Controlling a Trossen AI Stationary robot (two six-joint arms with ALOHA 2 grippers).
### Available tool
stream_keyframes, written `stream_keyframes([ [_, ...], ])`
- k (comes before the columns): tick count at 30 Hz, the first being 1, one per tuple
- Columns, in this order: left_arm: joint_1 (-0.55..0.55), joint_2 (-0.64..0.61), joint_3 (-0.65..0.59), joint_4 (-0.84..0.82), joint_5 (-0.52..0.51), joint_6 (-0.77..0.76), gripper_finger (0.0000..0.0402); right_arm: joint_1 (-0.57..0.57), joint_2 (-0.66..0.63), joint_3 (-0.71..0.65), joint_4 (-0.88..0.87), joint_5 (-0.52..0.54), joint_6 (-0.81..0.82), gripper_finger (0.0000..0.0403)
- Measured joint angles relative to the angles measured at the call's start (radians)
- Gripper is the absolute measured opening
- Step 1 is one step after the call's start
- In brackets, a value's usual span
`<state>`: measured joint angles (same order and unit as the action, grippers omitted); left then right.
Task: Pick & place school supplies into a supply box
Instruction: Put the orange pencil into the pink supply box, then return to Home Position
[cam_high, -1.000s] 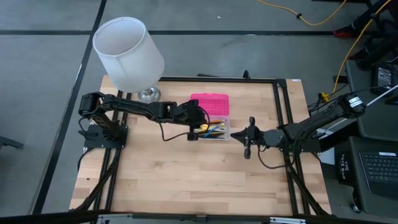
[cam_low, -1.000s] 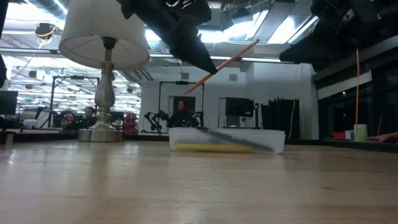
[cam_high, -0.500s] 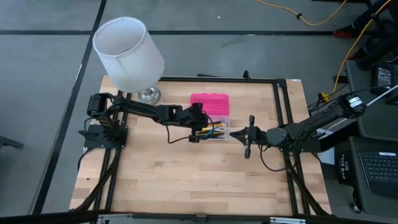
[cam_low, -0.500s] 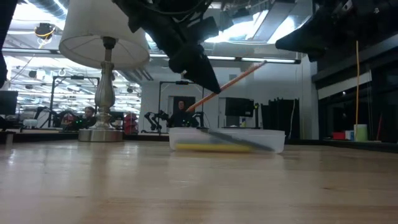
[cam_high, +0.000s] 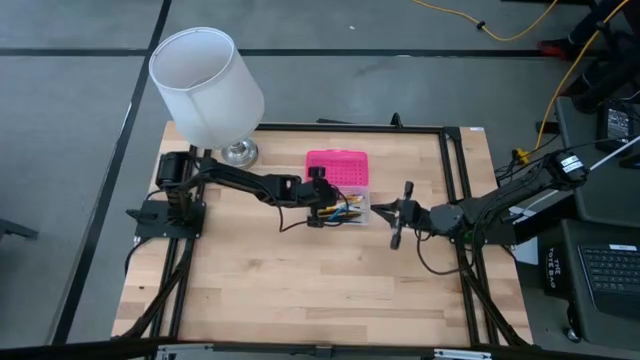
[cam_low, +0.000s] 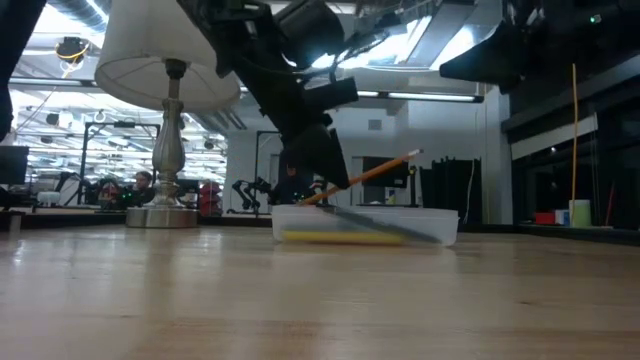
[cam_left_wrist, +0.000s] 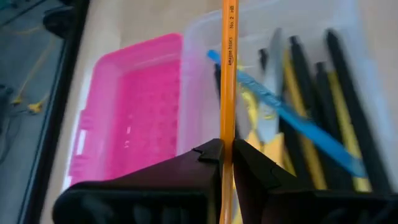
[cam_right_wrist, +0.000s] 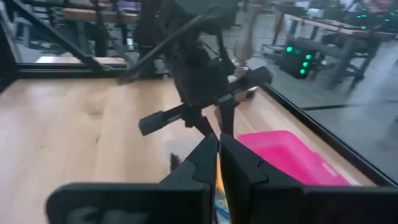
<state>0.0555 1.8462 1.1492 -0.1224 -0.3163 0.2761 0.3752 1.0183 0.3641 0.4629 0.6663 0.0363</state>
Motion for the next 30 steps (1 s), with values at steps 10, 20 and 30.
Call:
stream_keyframes([
  [10, 0.0, 0.012, 0.0, 0.0, -0.021, 0.036, 0.0017, 0.0, 0.0, 0.0, -0.002, 0.013, -0.015, 0.0026],
  [20, 0.0, 0.012, 0.0, -0.012, 0.039, 0.034, 0.0024, 0.0, 0.0, 0.0, -0.003, 0.013, -0.015, 0.0026],
  [30, 0.0, 0.012, 0.001, -0.016, 0.036, 0.056, 0.0064, 0.0, 0.0, 0.0, -0.003, 0.013, -0.015, 0.0026],
])
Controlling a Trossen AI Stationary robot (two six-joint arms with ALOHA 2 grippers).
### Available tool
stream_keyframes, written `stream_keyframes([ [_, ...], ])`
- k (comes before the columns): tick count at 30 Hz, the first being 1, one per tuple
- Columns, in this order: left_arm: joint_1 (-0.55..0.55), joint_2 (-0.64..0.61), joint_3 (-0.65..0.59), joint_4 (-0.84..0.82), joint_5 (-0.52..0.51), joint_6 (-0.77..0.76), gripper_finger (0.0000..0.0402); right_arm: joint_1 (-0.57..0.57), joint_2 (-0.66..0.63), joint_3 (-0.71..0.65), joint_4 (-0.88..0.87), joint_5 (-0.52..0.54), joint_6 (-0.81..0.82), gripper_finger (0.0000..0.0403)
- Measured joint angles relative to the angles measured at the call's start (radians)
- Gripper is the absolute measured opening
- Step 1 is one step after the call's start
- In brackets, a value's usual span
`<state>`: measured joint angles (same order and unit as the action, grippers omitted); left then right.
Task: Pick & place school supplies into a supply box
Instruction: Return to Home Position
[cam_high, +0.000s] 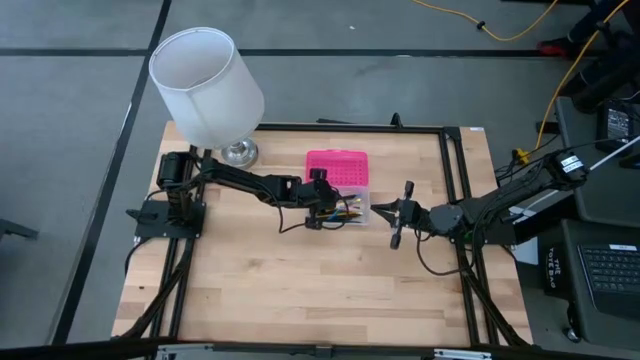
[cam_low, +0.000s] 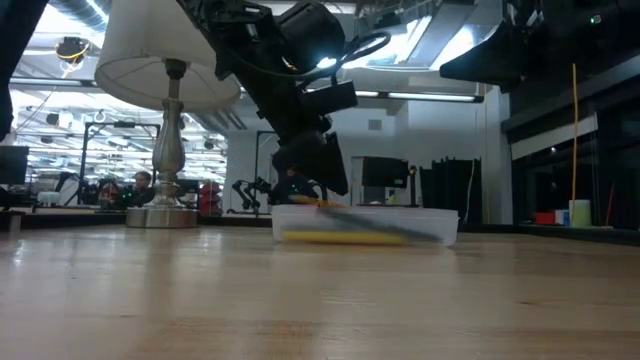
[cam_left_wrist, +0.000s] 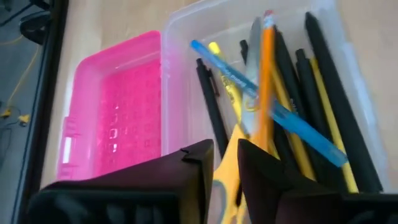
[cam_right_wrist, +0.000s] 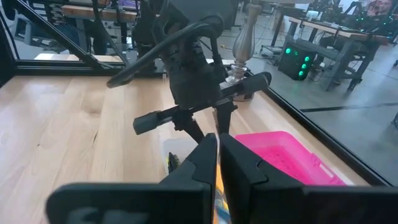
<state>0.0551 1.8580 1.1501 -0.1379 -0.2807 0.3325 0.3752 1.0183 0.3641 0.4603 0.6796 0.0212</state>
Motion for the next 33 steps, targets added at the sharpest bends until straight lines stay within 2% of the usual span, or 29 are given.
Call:
stream_keyframes([
  [8, -0.017, 0.0, 0.001, 0.008, -0.121, 0.003, 0.0089, 0.0, 0.0, 0.0, 0.0, 0.0, 0.0, 0.0026],
  [16, -0.06, -0.073, 0.011, -0.007, -0.121, 0.021, 0.0083, 0.0, 0.0, 0.0, -0.002, 0.0, 0.0, 0.0026],
  [21, -0.099, -0.213, 0.003, -0.081, -0.148, 0.021, 0.0062, 0.0, 0.001, 0.0, -0.008, 0.0, -0.003, 0.0026],
  [27, -0.142, -0.423, -0.093, -0.076, -0.177, 0.021, 0.0011, 0.0, 0.001, 0.0, -0.024, 0.0, 0.003, 0.0026],
  [30, -0.148, -0.536, -0.184, -0.061, -0.133, -0.015, 0.0004, 0.0, 0.001, 0.0, -0.024, 0.0, 0.008, 0.0026],
  [33, -0.148, -0.645, -0.317, 0.007, -0.036, -0.076, 0.0002, 0.0, 0.001, 0.0, -0.024, 0.0, 0.026, 0.0026],
])
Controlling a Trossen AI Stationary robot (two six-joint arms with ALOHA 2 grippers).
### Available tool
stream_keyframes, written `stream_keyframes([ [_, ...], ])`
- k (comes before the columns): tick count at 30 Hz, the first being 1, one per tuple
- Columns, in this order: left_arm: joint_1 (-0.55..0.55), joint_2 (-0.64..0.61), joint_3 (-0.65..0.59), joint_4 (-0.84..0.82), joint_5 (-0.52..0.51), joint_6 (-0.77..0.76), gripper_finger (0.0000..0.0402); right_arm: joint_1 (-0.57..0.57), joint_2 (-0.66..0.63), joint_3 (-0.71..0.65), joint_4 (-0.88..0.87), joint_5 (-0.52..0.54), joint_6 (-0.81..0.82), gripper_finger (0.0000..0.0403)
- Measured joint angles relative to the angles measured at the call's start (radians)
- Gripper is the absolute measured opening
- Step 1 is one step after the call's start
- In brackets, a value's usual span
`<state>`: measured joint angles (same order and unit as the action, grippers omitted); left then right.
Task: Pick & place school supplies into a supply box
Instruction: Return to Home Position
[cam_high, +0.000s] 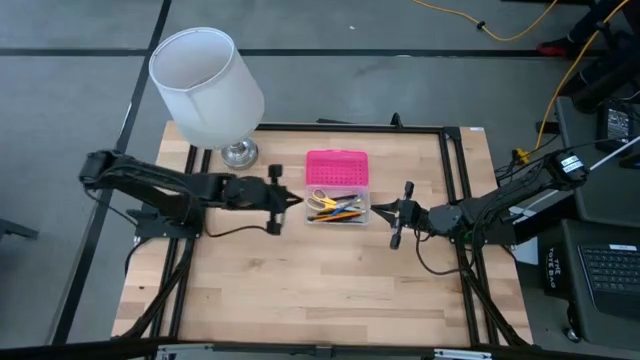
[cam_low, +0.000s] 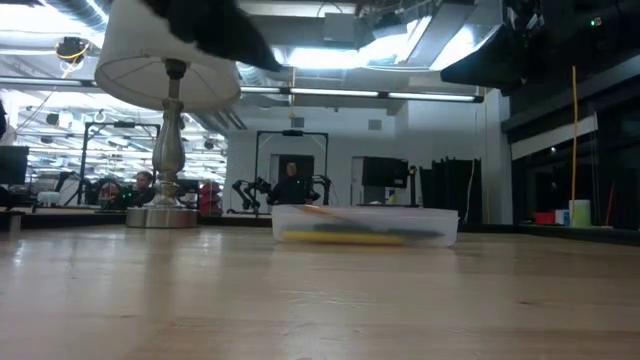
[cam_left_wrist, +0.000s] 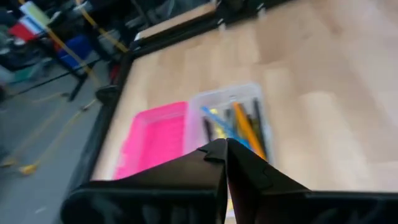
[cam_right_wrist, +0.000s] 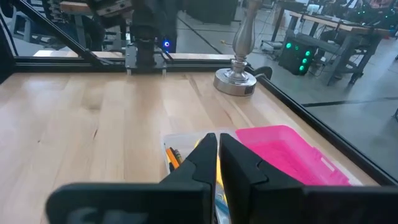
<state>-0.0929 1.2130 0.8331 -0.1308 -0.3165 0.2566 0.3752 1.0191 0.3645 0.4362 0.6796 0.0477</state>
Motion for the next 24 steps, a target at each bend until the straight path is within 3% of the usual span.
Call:
stream_keyframes([
  [13, 0.018, -0.402, -0.605, 0.6, 0.212, -0.117, 0.0001, 0.0, 0.0, 0.0, 0.003, 0.0, -0.001, 0.0026],
  [24, 0.017, -0.683, -0.789, 0.621, 0.208, -0.161, 0.0001, 0.0, 0.0, 0.0, 0.009, 0.001, -0.004, 0.0026],
])
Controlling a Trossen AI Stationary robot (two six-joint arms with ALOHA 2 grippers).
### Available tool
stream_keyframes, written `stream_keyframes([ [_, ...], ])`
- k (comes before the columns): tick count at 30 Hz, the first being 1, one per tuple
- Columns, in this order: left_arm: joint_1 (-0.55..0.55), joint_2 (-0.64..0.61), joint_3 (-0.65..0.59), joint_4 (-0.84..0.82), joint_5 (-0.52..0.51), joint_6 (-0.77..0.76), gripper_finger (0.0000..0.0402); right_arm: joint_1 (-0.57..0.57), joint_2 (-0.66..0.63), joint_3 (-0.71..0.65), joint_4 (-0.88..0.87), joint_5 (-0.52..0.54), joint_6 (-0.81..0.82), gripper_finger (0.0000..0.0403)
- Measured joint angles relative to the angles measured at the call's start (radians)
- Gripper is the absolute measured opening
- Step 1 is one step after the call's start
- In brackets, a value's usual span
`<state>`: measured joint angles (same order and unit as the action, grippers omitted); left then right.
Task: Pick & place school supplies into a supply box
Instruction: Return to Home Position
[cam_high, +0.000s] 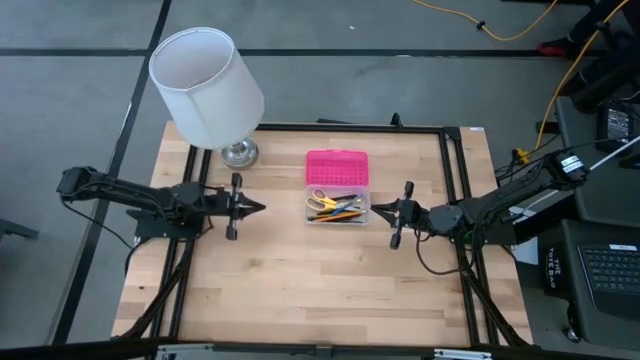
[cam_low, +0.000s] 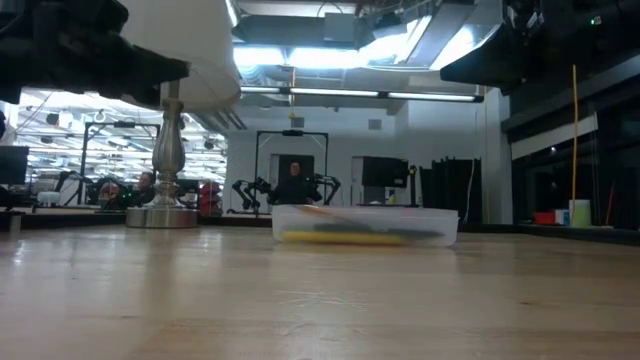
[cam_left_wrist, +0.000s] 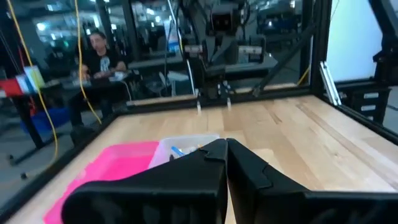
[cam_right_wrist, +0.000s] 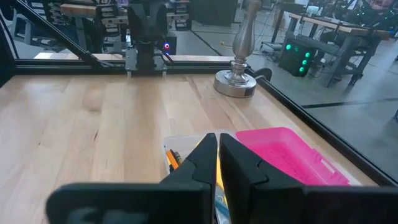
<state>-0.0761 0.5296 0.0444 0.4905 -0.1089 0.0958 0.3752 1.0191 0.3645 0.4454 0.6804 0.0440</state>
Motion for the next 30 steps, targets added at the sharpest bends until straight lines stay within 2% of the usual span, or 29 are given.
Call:
stream_keyframes([
  [7, 0.0, -0.137, -0.033, -0.072, -0.001, 0.022, 0.0001, 0.0, 0.0, 0.0, 0.0, 0.0, -0.02, 0.0026],
  [13, 0.0, -0.271, -0.036, -0.221, -0.006, -0.005, 0.0003, 0.0, -0.002, 0.0, 0.047, 0.0, -0.039, 0.0026],
  [17, 0.0, -0.355, -0.036, -0.272, -0.073, 0.02, 0.0003, 0.0, -0.04, 0.0, 0.044, -0.001, -0.083, 0.0026],
  [20, 0.0, -0.404, -0.036, -0.289, -0.127, 0.029, 0.0003, 0.0, -0.113, 0.0, 0.029, -0.001, -0.132, 0.0026],
  [25, 0.0, -0.452, -0.036, -0.317, -0.128, 0.024, 0.0003, 0.0, -0.321, 0.0, -0.121, -0.007, -0.206, 0.0026],
  [27, 0.0, -0.464, -0.036, -0.321, -0.135, 0.022, 0.0003, 0.0, -0.427, 0.0, -0.24, -0.05, -0.206, 0.0026],
  [30, 0.0, -0.47, -0.036, -0.32, -0.135, 0.005, 0.0003, 0.0, -0.581, 0.0, -0.434, -0.187, -0.176, 0.0026],
])
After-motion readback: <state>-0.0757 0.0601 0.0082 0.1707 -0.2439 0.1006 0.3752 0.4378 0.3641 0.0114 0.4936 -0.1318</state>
